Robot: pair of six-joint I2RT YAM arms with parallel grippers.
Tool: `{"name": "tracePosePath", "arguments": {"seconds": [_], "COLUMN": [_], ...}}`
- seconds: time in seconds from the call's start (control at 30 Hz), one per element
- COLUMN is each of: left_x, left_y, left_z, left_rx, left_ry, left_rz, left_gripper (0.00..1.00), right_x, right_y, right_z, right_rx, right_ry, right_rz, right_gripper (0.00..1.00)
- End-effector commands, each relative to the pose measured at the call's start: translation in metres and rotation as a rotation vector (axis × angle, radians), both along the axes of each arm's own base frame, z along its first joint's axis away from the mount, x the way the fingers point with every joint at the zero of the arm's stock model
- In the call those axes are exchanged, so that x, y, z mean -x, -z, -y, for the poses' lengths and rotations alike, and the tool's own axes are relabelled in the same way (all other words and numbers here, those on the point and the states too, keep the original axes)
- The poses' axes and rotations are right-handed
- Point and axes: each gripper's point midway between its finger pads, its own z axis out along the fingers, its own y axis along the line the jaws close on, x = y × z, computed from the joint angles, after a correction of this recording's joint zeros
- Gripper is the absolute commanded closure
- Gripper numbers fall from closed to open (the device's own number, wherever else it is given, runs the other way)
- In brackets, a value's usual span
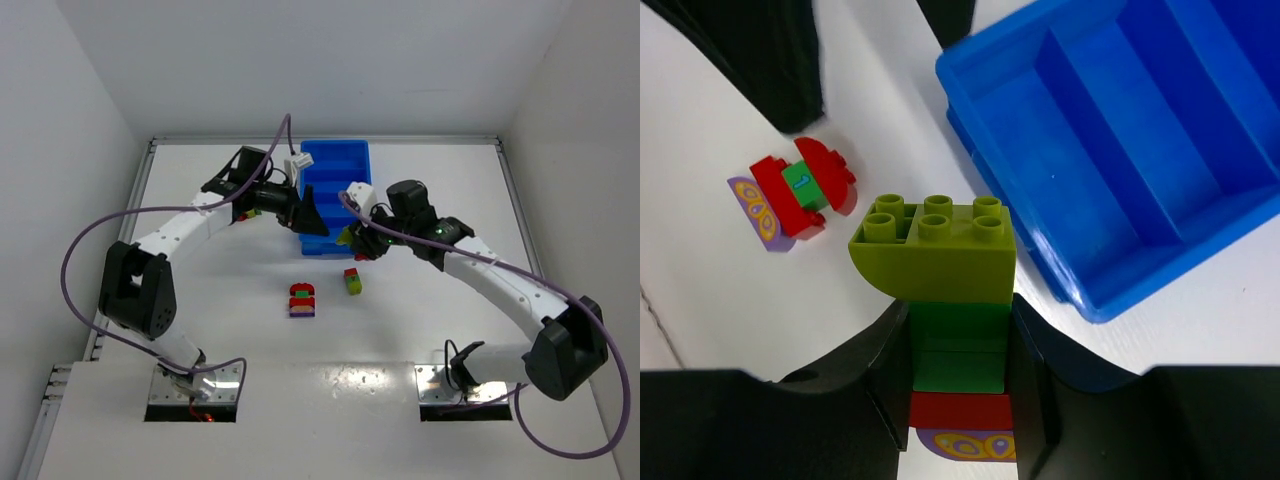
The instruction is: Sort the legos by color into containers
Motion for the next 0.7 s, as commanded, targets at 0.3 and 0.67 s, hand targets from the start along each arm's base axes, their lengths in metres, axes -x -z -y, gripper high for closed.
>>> {"name": "tracePosePath", "arguments": {"seconds": [0.3,0.67], "left_x": [-0.002,0.013], "left_y": [-0.02,-0.023], "left_z": [0.023,0.031], "left_rx": [0.077,0.116], "left_ry": [0.077,0.156], "left_rz": [0.001,-0.017], "left_gripper": [0.0,0.0], "right_x": [-0.011,-0.014], "right_y": [-0.049,-0.045], "right_z": [-0.038,-0.046], "right_rx": [-0.044,-0.029], "right_ry": [-0.053,-0.068], "right_rz": [0.192,0.213], "right_gripper": [1.0,1.0]}}
